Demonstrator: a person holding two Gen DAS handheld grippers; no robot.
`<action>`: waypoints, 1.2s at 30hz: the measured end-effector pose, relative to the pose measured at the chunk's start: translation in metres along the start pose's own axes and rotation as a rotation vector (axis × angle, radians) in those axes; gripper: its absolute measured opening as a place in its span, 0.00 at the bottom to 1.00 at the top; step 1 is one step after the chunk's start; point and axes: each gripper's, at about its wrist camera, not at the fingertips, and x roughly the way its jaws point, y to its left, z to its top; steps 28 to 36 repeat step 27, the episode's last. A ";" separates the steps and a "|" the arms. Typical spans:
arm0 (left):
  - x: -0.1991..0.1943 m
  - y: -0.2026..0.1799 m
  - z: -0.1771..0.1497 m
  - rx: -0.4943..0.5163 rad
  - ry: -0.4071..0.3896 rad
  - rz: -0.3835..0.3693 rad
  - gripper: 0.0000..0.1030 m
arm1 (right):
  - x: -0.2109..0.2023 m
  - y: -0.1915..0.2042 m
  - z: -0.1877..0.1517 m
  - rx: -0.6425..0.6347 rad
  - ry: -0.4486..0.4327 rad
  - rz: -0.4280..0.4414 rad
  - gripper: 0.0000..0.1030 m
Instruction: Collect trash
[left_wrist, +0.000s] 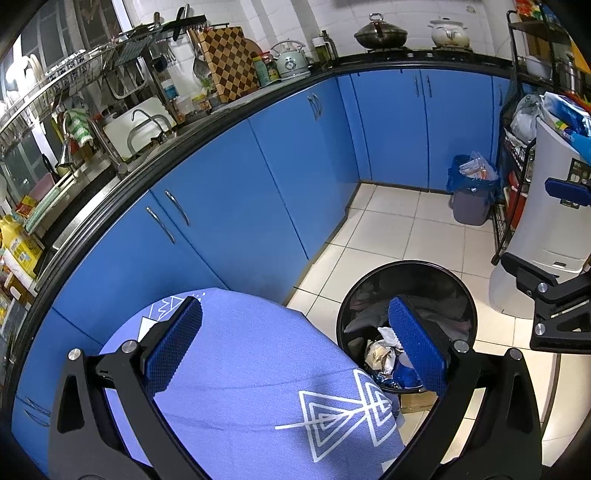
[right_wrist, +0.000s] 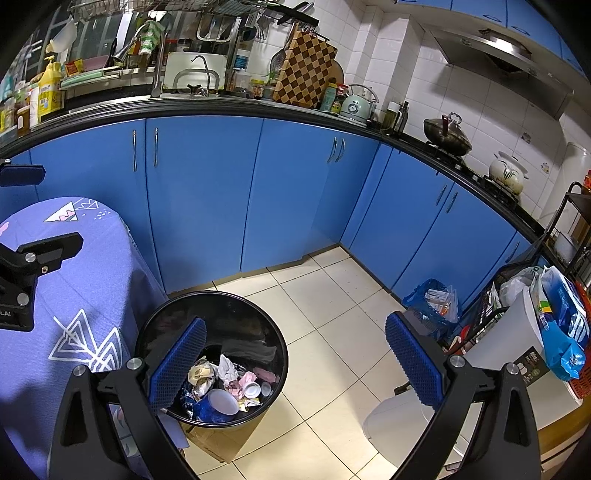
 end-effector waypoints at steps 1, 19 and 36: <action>-0.001 0.000 0.000 -0.001 -0.007 0.002 0.97 | 0.000 0.000 0.000 0.000 0.000 0.001 0.92; -0.007 0.000 -0.002 0.009 -0.015 0.024 0.97 | 0.001 0.000 0.000 -0.001 0.000 0.002 0.92; -0.006 0.001 -0.003 -0.003 -0.003 0.020 0.97 | -0.002 0.001 -0.001 -0.005 -0.003 0.004 0.92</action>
